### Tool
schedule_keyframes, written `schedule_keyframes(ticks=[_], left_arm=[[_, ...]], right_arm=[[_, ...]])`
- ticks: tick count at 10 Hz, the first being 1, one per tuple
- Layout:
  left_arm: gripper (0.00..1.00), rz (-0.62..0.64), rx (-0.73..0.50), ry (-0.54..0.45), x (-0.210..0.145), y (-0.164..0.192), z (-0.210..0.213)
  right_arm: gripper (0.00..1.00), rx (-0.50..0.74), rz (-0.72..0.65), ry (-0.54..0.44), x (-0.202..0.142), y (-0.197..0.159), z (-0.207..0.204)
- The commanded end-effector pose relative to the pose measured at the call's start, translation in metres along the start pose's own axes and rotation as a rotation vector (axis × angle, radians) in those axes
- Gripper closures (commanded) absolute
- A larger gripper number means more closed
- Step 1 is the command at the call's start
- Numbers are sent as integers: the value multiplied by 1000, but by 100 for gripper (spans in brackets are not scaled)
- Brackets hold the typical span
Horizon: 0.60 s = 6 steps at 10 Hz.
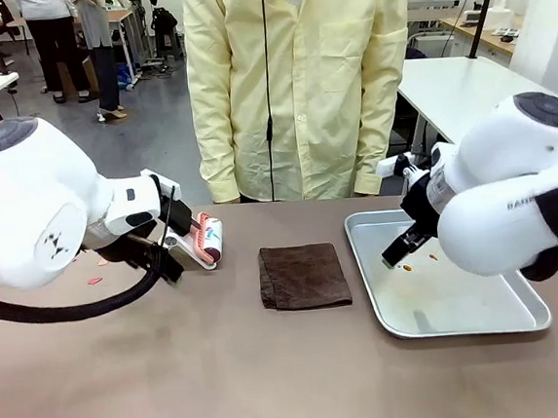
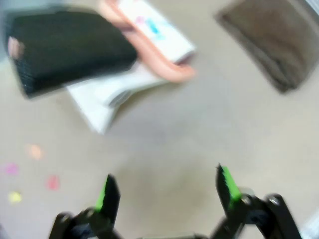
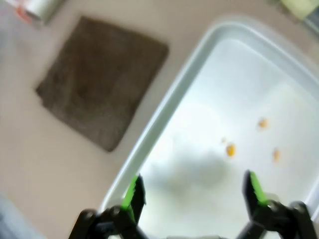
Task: Clean the surface of the table.
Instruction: Hold the Lint Roller with your left hand and the towel with your right hand.
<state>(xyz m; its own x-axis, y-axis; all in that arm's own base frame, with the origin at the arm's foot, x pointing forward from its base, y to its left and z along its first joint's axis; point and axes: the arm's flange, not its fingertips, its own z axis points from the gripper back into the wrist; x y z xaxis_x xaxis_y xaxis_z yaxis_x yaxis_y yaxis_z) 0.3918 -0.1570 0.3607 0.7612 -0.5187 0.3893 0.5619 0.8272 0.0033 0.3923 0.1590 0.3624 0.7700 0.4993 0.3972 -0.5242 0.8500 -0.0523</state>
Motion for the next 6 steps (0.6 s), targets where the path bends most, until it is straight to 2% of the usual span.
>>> schedule_keyframes(ticks=[1,2,3,4,5,6], left_arm=[[0,176,-247,179,-3,21,32],[0,295,-357,179,-4,25,43],[0,371,-495,160,-8,35,54],[0,445,-544,103,-18,51,66],[0,499,-644,35,-36,76,78],[0,544,-729,-70,-61,101,96]], right_arm=[[0,214,-299,162,1,-12,37],[0,280,-423,237,-4,-18,52],[0,502,-476,244,-12,-24,70],[0,672,-573,210,-27,-36,86],[0,794,-671,185,-46,-49,99],[0,898,-749,104,-74,-62,110]])
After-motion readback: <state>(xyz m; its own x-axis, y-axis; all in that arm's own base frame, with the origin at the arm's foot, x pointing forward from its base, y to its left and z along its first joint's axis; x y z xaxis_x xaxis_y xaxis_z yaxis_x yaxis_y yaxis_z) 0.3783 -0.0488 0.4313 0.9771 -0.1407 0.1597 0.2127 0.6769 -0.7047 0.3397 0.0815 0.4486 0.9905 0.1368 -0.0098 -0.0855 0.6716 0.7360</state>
